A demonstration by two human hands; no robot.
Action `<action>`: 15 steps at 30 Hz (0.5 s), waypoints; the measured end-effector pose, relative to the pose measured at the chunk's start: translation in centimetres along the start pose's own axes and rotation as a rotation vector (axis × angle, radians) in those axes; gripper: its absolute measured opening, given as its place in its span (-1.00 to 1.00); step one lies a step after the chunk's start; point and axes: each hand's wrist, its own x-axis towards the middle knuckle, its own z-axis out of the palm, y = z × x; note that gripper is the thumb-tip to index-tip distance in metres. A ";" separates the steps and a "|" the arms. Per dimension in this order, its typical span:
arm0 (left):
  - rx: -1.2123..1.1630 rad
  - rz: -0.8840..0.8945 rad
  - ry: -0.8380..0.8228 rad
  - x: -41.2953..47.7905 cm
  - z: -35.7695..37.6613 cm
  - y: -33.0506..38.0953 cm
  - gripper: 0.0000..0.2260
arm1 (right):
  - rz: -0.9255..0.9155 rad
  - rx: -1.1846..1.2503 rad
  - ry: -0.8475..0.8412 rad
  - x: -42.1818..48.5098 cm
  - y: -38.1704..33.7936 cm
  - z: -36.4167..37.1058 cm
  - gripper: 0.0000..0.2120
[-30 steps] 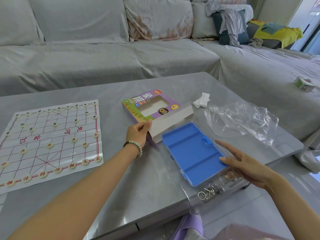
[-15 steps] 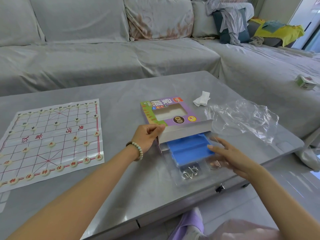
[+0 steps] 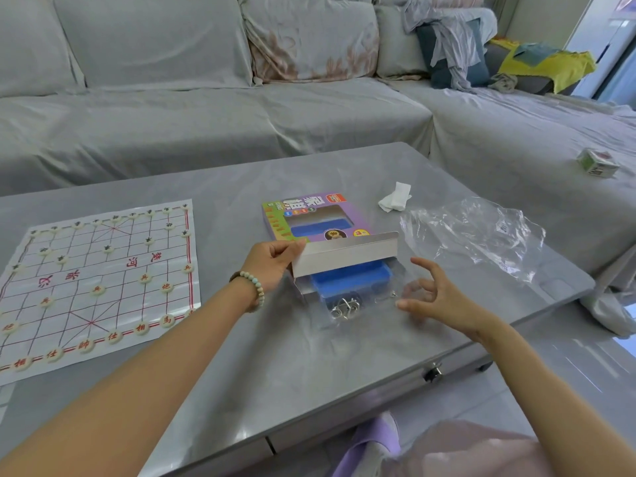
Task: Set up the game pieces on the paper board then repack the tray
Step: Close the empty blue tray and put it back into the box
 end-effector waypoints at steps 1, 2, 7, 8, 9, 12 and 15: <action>0.011 0.002 -0.016 0.0 -0.1 0.0 -0.84 | -0.018 0.002 0.047 0.6 0.0 0.5 -0.20; 0.024 0.002 -0.028 0.0 -0.2 0.2 -0.82 | -0.035 -0.018 0.082 1.2 0.0 0.9 -0.25; 0.057 -0.065 -0.037 0.4 -2.4 1.1 -0.82 | -0.135 -0.141 0.188 3.3 -1.1 2.3 -0.35; 0.056 -0.075 -0.040 0.3 -2.8 1.3 -0.81 | -0.177 -0.147 0.219 3.6 -1.3 2.3 -0.34; 0.053 -0.075 -0.034 0.3 -3.0 1.5 -0.81 | -0.211 -0.164 0.242 3.8 -1.6 2.3 -0.33; -0.011 -0.072 0.031 0.3 -3.2 1.8 -0.81 | -0.255 -0.158 0.228 4.0 -2.2 2.5 -0.39; 0.007 -0.065 -0.027 -0.1 -3.0 1.8 -0.80 | -0.279 -0.129 0.252 4.0 -2.3 2.7 -0.35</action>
